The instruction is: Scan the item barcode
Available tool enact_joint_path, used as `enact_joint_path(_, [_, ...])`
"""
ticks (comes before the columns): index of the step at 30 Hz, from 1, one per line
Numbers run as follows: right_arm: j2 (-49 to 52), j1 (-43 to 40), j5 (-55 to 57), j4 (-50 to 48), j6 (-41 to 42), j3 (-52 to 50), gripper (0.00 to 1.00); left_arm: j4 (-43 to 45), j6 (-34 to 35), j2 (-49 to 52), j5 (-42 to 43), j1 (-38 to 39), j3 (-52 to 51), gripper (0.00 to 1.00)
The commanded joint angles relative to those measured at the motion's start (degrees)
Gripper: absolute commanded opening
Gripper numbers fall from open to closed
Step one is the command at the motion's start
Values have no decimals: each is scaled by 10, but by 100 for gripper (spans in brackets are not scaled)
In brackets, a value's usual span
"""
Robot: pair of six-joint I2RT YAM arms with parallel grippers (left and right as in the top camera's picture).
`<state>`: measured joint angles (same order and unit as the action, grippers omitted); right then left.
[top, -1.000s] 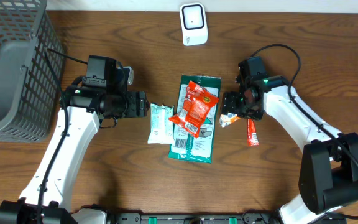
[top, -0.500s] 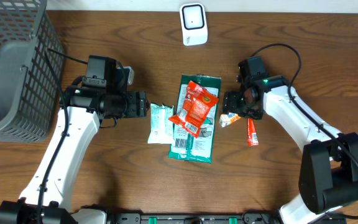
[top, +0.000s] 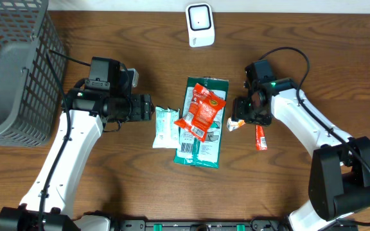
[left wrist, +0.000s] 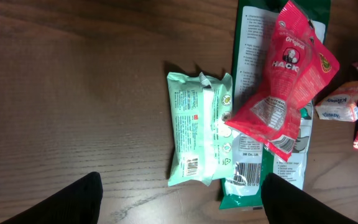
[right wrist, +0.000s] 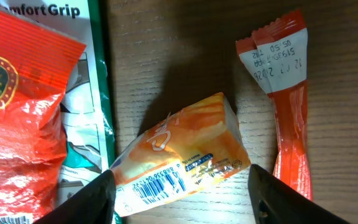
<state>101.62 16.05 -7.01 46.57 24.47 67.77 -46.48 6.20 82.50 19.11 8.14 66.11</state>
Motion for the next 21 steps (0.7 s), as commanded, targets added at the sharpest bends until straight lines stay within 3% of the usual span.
enact_joint_path(1, [0,5,6,-2,-43,-5,60,-2,3,-5,-6,0,6,82])
enact_joint_path(5, [0,6,7,-14,-44,-5,44,-2,3,-5,-6,0,6,82])
enact_joint_path(6, [0,5,7,-15,-44,-5,43,-2,3,-5,-6,0,6,82])
enact_joint_path(12, [0,5,8,-16,-45,-5,48,-2,3,-5,-6,0,6,82])
enact_joint_path(17, [0,5,12,-35,-140,-5,53,-2,3,-5,-6,0,6,82])
enact_joint_path(21, [0,5,11,-45,-115,-5,58,-2,3,-5,-6,0,6,82])
